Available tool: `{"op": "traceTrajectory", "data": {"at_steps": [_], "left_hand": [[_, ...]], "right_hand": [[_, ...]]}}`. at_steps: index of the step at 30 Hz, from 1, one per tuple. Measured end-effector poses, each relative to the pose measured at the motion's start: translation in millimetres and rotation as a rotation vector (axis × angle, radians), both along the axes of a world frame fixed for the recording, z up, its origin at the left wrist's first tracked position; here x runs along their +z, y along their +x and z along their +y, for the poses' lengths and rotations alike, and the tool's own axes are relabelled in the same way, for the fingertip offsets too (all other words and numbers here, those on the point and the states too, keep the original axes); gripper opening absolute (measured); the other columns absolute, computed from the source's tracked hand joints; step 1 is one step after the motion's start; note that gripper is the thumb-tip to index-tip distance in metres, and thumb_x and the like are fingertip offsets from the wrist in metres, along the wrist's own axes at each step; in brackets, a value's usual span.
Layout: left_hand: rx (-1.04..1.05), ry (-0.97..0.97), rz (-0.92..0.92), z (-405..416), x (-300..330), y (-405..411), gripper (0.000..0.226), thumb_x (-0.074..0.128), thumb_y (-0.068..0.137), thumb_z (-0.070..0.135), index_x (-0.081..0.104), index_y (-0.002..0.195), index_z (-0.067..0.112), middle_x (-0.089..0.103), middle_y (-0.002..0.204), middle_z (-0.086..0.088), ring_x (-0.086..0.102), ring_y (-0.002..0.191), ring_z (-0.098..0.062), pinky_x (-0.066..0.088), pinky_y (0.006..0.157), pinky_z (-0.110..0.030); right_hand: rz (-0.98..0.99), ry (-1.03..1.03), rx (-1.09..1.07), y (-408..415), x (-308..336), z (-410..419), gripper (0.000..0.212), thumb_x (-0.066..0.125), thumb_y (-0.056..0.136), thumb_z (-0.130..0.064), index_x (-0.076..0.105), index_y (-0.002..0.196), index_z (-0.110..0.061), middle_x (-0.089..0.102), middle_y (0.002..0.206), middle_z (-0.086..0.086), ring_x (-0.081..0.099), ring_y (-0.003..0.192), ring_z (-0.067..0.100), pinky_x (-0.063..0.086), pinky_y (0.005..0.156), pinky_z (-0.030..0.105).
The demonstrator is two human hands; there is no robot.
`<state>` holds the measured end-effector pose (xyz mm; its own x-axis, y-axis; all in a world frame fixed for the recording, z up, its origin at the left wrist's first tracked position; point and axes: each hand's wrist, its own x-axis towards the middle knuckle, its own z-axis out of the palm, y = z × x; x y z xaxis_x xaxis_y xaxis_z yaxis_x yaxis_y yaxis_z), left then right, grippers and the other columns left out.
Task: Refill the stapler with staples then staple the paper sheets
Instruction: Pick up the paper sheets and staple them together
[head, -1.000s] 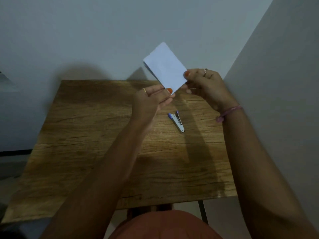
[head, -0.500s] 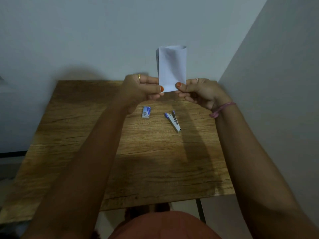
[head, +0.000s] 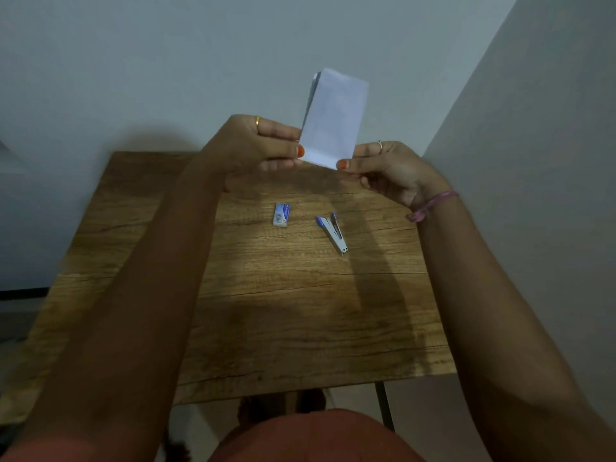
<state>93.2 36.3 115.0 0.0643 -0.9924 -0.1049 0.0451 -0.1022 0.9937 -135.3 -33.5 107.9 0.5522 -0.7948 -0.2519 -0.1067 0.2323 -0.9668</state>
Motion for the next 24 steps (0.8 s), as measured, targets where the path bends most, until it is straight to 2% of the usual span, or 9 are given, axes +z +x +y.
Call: {"op": "traceTrajectory", "data": {"at_steps": [2,4,6,7,10,12,15,20,24], "left_hand": [[0.084,-0.064,0.126,-2,-1,-6,0.014,0.074,0.079,0.006,0.073,0.093,0.006,0.076,0.086,-0.008,0.074,0.082,-0.019,0.056,0.069,-0.017],[0.156,-0.129,0.361,-3,-4,-16,0.012,0.07,0.084,0.009,0.07,0.094,0.003,0.076,0.083,-0.006,0.073,0.08,-0.015,0.055,0.071,-0.018],[0.196,-0.154,0.626,0,-9,-29,0.013,0.068,0.087,0.012,0.067,0.096,0.002,0.076,0.088,-0.006,0.072,0.086,-0.014,0.055,0.072,-0.019],[0.201,-0.152,0.692,2,-13,-35,0.014,0.067,0.087,0.013,0.065,0.098,0.003,0.076,0.093,-0.006,0.072,0.09,-0.014,0.055,0.073,-0.019],[0.205,-0.091,0.602,12,-27,-57,0.019,0.071,0.084,0.015,0.065,0.1,0.007,0.074,0.098,-0.005,0.071,0.093,-0.015,0.055,0.073,-0.022],[0.247,-0.07,0.531,17,-31,-71,0.012,0.075,0.081,0.015,0.068,0.09,0.011,0.075,0.089,-0.003,0.072,0.087,-0.015,0.056,0.072,-0.022],[0.369,-0.093,0.527,20,-31,-84,0.008,0.077,0.079,0.014,0.069,0.078,0.014,0.076,0.084,-0.005,0.073,0.087,-0.017,0.056,0.073,-0.023],[0.487,-0.098,0.525,21,-32,-83,0.015,0.078,0.078,0.018,0.068,0.084,0.009,0.076,0.087,-0.01,0.073,0.088,-0.021,0.056,0.071,-0.023],[0.512,-0.117,0.406,22,-31,-81,0.011,0.076,0.08,0.014,0.07,0.086,0.007,0.076,0.081,-0.009,0.074,0.083,-0.021,0.058,0.071,-0.025]], "right_hand": [[0.004,-0.007,-0.046,4,1,0,0.016,0.078,0.074,-0.01,0.073,0.061,-0.018,0.062,0.057,-0.009,0.05,0.052,0.002,0.037,0.046,0.011],[-0.045,0.042,-0.087,6,1,1,0.022,0.078,0.075,-0.015,0.069,0.056,-0.02,0.055,0.054,-0.009,0.045,0.051,0.001,0.034,0.046,0.011],[-0.125,0.096,-0.11,9,2,2,0.026,0.075,0.078,-0.016,0.071,0.054,-0.022,0.058,0.056,-0.013,0.047,0.049,-0.001,0.036,0.046,0.01],[-0.15,0.111,-0.118,11,2,3,0.026,0.075,0.079,-0.016,0.072,0.054,-0.023,0.059,0.058,-0.015,0.048,0.048,-0.002,0.036,0.047,0.009],[-0.179,0.137,-0.138,18,1,7,0.025,0.074,0.079,-0.015,0.073,0.055,-0.023,0.061,0.061,-0.015,0.048,0.047,-0.002,0.037,0.046,0.009],[-0.18,0.164,-0.144,22,-2,11,0.026,0.072,0.079,-0.012,0.07,0.055,-0.021,0.058,0.059,-0.013,0.048,0.046,-0.002,0.037,0.046,0.009],[-0.198,0.204,-0.128,25,-6,13,0.03,0.068,0.083,-0.008,0.064,0.056,-0.021,0.056,0.056,-0.01,0.049,0.046,-0.001,0.039,0.048,0.009],[-0.184,0.201,-0.08,28,-4,18,0.016,0.072,0.081,-0.007,0.07,0.069,-0.018,0.064,0.068,-0.005,0.051,0.055,0.001,0.043,0.055,0.009],[-0.127,0.093,-0.045,25,-3,19,0.023,0.073,0.08,-0.008,0.072,0.059,-0.019,0.064,0.065,-0.007,0.055,0.064,0.002,0.047,0.061,0.013]]}}
